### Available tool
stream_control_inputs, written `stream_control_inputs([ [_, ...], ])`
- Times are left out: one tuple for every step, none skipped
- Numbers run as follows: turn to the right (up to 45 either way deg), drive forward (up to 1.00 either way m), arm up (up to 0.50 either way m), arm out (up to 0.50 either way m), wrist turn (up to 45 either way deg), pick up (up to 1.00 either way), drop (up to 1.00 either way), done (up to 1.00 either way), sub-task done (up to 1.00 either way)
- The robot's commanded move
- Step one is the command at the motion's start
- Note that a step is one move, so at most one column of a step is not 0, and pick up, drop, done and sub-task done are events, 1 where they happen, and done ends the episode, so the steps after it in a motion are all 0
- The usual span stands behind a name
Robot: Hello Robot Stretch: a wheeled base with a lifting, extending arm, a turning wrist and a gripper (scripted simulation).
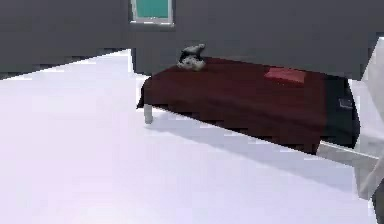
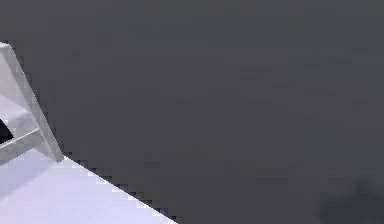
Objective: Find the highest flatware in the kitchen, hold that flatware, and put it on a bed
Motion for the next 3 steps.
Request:
stream_control_inputs([
  [-45.0, 0.00, 0.00, 0.00, 0.0, 0.00, 0.00, 0.00, 0.00],
  [-6.0, 0.00, 0.00, 0.00, 0.0, 0.00, 0.00, 0.00, 0.00],
  [0.0, 1.00, 0.00, 0.00, 0.0, 0.00, 0.00, 0.00, 0.00],
])
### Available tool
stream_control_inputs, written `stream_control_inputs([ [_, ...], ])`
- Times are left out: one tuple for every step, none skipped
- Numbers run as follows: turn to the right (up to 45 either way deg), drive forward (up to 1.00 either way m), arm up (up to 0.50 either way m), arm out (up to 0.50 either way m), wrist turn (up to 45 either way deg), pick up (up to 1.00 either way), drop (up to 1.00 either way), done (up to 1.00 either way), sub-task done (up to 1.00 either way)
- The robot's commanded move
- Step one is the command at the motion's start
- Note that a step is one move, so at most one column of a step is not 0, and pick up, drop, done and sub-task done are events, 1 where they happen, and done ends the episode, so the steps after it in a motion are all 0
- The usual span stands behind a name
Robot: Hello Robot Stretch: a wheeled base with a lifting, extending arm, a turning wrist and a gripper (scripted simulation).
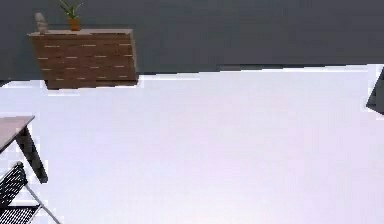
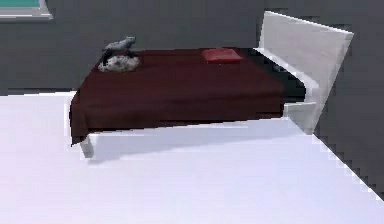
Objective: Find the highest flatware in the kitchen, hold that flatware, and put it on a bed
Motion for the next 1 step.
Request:
stream_control_inputs([
  [-6.0, 0.00, 0.00, 0.00, 0.0, 0.00, 0.00, 0.00, 0.00],
])
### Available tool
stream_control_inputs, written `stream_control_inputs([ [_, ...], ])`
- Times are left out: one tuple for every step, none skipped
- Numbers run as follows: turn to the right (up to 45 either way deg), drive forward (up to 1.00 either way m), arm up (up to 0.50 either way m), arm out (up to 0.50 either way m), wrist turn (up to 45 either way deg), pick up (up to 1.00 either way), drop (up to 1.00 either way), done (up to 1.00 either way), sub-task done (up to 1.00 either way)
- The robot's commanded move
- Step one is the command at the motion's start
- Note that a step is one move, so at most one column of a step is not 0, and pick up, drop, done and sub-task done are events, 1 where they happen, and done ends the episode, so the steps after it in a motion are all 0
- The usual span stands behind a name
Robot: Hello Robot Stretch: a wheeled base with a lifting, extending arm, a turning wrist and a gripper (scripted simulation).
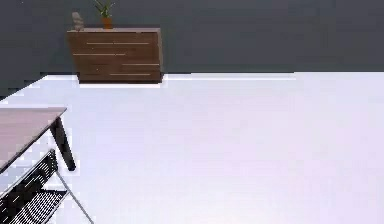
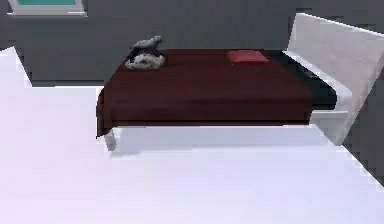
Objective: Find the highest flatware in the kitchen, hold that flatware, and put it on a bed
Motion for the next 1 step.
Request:
stream_control_inputs([
  [0.0, 0.60, 0.00, 0.00, 0.0, 0.00, 0.00, 0.00, 0.00],
])
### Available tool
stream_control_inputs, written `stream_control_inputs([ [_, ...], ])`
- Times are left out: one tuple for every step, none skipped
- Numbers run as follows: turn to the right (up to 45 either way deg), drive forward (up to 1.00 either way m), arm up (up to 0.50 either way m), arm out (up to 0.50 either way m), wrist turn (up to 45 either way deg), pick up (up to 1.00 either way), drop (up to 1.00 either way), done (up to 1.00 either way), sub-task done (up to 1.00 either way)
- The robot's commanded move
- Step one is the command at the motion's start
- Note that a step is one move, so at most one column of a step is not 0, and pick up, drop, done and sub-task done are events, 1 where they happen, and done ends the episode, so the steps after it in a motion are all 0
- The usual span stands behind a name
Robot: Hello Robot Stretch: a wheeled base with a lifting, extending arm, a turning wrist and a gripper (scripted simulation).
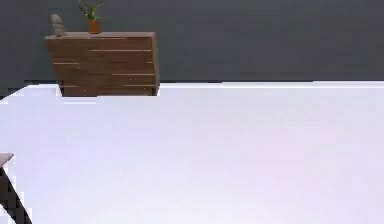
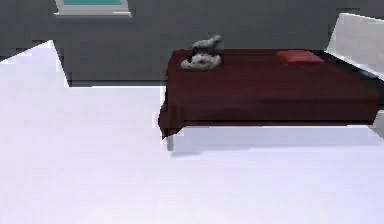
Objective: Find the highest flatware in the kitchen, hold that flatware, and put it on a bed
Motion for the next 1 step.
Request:
stream_control_inputs([
  [0.0, 0.50, 0.00, 0.00, 0.0, 0.00, 0.00, 0.00, 0.00],
])
